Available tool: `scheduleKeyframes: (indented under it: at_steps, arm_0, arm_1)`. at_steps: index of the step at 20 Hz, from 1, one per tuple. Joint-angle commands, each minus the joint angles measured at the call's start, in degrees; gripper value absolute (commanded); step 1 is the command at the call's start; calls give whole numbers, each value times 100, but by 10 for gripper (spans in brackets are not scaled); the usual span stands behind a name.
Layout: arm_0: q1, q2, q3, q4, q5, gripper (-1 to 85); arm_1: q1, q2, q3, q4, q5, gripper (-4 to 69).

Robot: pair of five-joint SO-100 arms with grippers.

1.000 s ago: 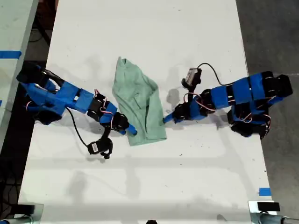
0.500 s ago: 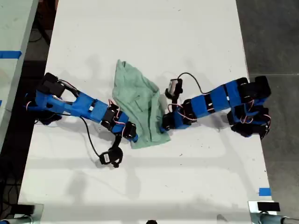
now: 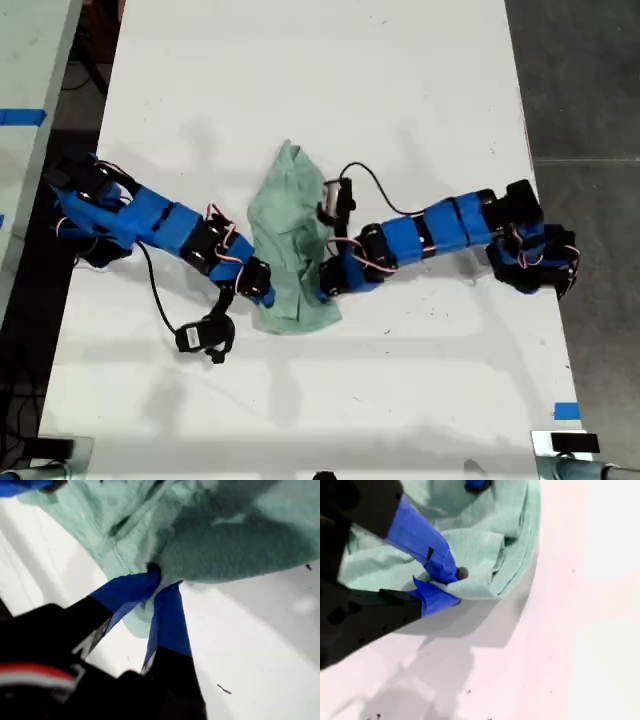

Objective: Fold t shirt

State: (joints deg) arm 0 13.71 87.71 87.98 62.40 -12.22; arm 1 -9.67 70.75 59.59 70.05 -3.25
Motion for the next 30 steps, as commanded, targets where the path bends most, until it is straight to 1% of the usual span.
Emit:
scheduleKeyframes:
  at_steps: [1, 4, 5, 6, 7, 8, 9, 11, 14, 15, 16, 17, 18, 19, 20, 21, 23, 25, 27, 28, 29, 30]
  arm_0:
    - [-888, 1310, -70, 448, 387, -2]
    - [-2153, 2039, -44, 967, 800, -2]
    - [-2575, 2197, 18, 1072, 923, 15]
    - [-2988, 2232, 26, 1213, 1037, 59]
    - [-3437, 2171, 35, 1345, 1169, 101]
    - [-3894, 2048, 35, 1459, 1371, 150]
    - [-4298, 1890, 9, 1564, 1608, 197]
    - [-4939, 1828, -44, 1854, 1916, 203]
    - [-5405, 2162, -457, 2689, 2180, 203]
    - [-5423, 2522, -448, 2856, 2241, 186]
    - [-5247, 3032, -369, 2900, 2268, 126]
    - [-4808, 3630, -308, 2900, 2153, 46]
    - [-4157, 4245, -299, 2848, 1863, -1]
    - [-3313, 4887, -70, 2540, 1441, -1]
    - [-2549, 5590, 589, 1951, 1169, -1]
    - [-1995, 6267, 1503, 1327, 976, -1]
    - [-1257, 7365, 3621, 88, 1081, -1]
    - [-993, 8130, 5511, -826, 1143, -1]
    - [-932, 9360, 7286, -1477, 1143, -1]
    - [-949, 10468, 8314, -1696, 1107, -1]
    - [-958, 11760, 9158, -1424, 1099, -1]
    - [-1020, 11795, 9413, -1099, 861, -1]
  arm_1:
    - [932, 1362, -158, -44, -492, 2]
    - [1969, 1995, 272, -422, -800, 2]
    - [2285, 2145, 457, -554, -844, 12]
    - [2602, 2320, 721, -624, -756, 57]
    - [2927, 2522, 1107, -773, -729, 167]
    - [3261, 2751, 1512, -817, -606, 238]
    - [3604, 3050, 2004, -826, -475, 266]
    - [4263, 3902, 3120, -853, -448, 271]
    - [5071, 5906, 5080, -809, -659, 260]
    - [5194, 6820, 5722, -721, -703, 163]
    - [5142, 7866, 6275, -571, -729, 2]
    - [4843, 8938, 6715, -448, -782, 5]
    - [4333, 9870, 7022, -343, -738, 5]
    - [3806, 10600, 7339, -281, -686, 6]
    - [3261, 11153, 7655, -167, -598, 6]
    - [2812, 11602, 8033, -149, -633, 6]
    - [2118, 12111, 8807, -176, -809, 7]
    - [1881, 12911, 9791, -176, -976, 19]
    - [1793, 13034, 10494, -167, -1195, 19]
    - [1749, 13034, 10890, -290, -1169, 19]
    - [1749, 13034, 11268, -308, -1055, 19]
    - [1811, 13034, 11610, 0, -686, 19]
